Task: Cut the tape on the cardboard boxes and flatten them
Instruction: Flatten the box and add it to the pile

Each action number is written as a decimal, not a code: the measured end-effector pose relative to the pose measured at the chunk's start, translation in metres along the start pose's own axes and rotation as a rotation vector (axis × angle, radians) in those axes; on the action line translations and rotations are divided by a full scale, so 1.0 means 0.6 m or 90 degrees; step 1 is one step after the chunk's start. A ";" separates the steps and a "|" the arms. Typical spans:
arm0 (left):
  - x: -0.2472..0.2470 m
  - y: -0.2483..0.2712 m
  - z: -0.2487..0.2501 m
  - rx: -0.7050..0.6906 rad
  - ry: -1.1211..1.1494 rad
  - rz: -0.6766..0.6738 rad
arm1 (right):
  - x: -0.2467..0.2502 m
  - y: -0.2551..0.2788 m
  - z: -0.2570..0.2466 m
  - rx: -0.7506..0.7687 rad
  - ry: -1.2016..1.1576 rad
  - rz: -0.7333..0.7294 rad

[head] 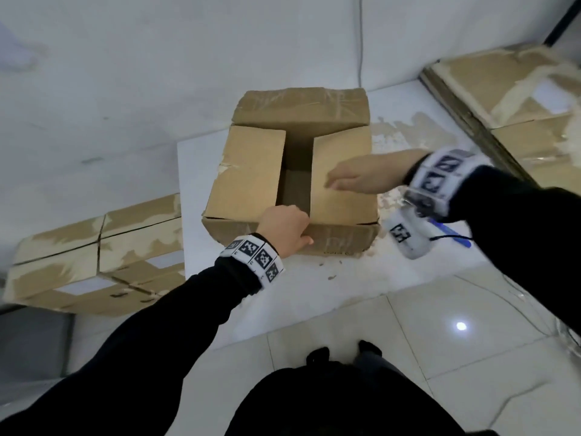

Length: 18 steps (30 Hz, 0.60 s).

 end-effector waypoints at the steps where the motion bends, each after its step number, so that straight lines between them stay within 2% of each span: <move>1: 0.004 0.000 0.003 0.002 -0.006 0.004 | -0.020 -0.020 -0.016 -0.002 0.003 -0.021; 5: 0.006 0.013 0.006 0.018 -0.026 0.049 | -0.078 -0.076 -0.054 -0.078 0.146 -0.139; 6: 0.004 0.019 0.006 0.021 -0.026 0.069 | -0.073 -0.081 -0.056 -0.110 0.152 -0.126; 8: 0.002 0.028 0.007 0.025 -0.019 0.107 | -0.032 -0.066 -0.071 -0.074 0.183 -0.034; 11: 0.002 0.032 0.008 0.025 -0.009 0.143 | 0.050 0.029 -0.094 0.087 0.262 0.135; 13: 0.002 0.028 0.007 0.027 -0.011 0.130 | 0.085 0.098 -0.061 0.093 0.264 0.217; 14: 0.004 0.025 0.007 0.032 -0.024 0.113 | 0.086 0.130 -0.030 0.052 0.240 0.230; 16: 0.014 0.023 0.004 0.052 -0.062 0.073 | 0.054 0.172 0.040 -0.065 0.160 0.190; 18: 0.039 0.036 -0.015 0.084 -0.093 0.071 | 0.002 0.172 0.089 -0.154 0.023 0.147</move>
Point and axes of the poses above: each hand's wrist, its own y-axis away from the middle knuckle, its own x-axis out of the back of the hand, z = x × y, the point moved 8 cm from there along -y, towards the middle knuckle, and after that the axes turned 6 degrees about -y, right-handed, at the moved point
